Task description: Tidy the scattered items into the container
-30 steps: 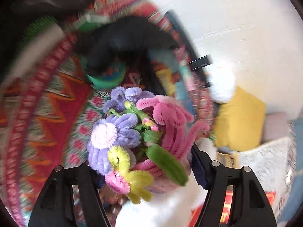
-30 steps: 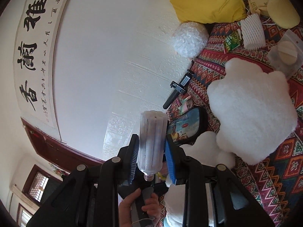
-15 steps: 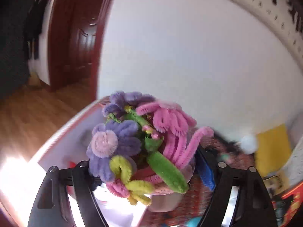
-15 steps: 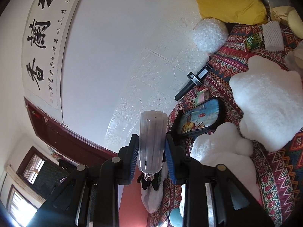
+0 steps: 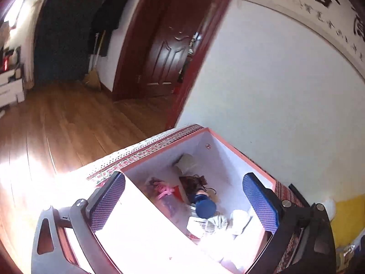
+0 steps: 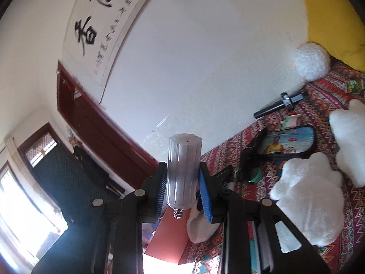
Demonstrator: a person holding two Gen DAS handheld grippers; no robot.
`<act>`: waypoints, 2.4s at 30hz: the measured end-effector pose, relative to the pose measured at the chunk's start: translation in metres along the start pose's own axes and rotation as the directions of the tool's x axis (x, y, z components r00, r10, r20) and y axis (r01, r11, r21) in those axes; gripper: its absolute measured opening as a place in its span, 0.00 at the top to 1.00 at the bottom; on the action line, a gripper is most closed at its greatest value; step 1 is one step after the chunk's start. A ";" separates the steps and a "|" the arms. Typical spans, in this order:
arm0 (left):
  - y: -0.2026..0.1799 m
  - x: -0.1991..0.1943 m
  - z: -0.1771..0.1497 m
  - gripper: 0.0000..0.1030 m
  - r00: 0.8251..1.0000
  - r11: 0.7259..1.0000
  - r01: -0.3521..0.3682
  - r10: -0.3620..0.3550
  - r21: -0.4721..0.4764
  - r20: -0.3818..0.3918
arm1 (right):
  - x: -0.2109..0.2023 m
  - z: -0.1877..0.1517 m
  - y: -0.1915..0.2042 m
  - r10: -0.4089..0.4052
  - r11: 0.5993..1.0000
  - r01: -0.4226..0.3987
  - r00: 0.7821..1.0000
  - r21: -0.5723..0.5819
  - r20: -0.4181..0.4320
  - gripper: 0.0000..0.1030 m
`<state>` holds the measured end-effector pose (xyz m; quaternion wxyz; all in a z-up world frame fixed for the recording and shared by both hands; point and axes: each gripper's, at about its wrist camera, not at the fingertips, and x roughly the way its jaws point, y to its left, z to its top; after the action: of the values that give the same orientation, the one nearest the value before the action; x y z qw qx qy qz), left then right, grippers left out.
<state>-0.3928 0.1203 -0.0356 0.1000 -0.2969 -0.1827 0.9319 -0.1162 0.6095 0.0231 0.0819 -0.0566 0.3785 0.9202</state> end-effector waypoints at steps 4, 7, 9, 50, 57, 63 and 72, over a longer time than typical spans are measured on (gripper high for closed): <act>0.055 0.023 -0.007 0.00 0.995 0.980 -0.101 0.096 -0.174 -0.033 | 0.045 -0.036 0.065 0.063 0.988 -0.082 0.987 -0.131 -0.148 0.75; 0.078 0.016 0.008 0.00 0.997 0.963 -0.068 0.075 -0.260 0.020 | 0.096 -0.060 0.116 0.106 0.966 -0.156 0.966 -0.204 -0.238 0.75; 0.086 0.008 0.012 0.00 0.995 0.963 -0.068 0.085 -0.260 0.053 | 0.135 -0.074 0.152 0.137 0.948 -0.211 0.947 -0.239 -0.292 0.74; -0.417 0.233 -0.303 0.00 0.802 0.817 0.296 0.069 0.495 -0.593 | -0.092 0.021 -0.154 -0.296 0.912 0.228 0.942 0.342 0.160 0.18; -0.440 0.277 -0.311 0.34 0.811 0.860 0.170 0.156 0.482 -0.564 | -0.074 0.022 -0.193 -0.271 0.879 0.202 0.957 0.433 0.105 0.18; -0.397 0.233 -0.300 0.35 0.756 0.836 0.333 0.039 0.435 -0.653 | -0.061 0.022 -0.181 -0.256 0.906 0.213 0.964 0.366 0.070 0.18; -0.240 0.083 -0.170 0.34 0.761 0.852 0.494 -0.328 0.172 -0.559 | -0.054 0.019 -0.137 -0.210 0.946 0.185 0.975 0.266 0.069 0.18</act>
<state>-0.3403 0.4119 -0.1108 0.3946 -0.4650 -0.0625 0.7900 -0.0374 0.7130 -0.0487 0.1985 -0.0384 0.4832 0.8519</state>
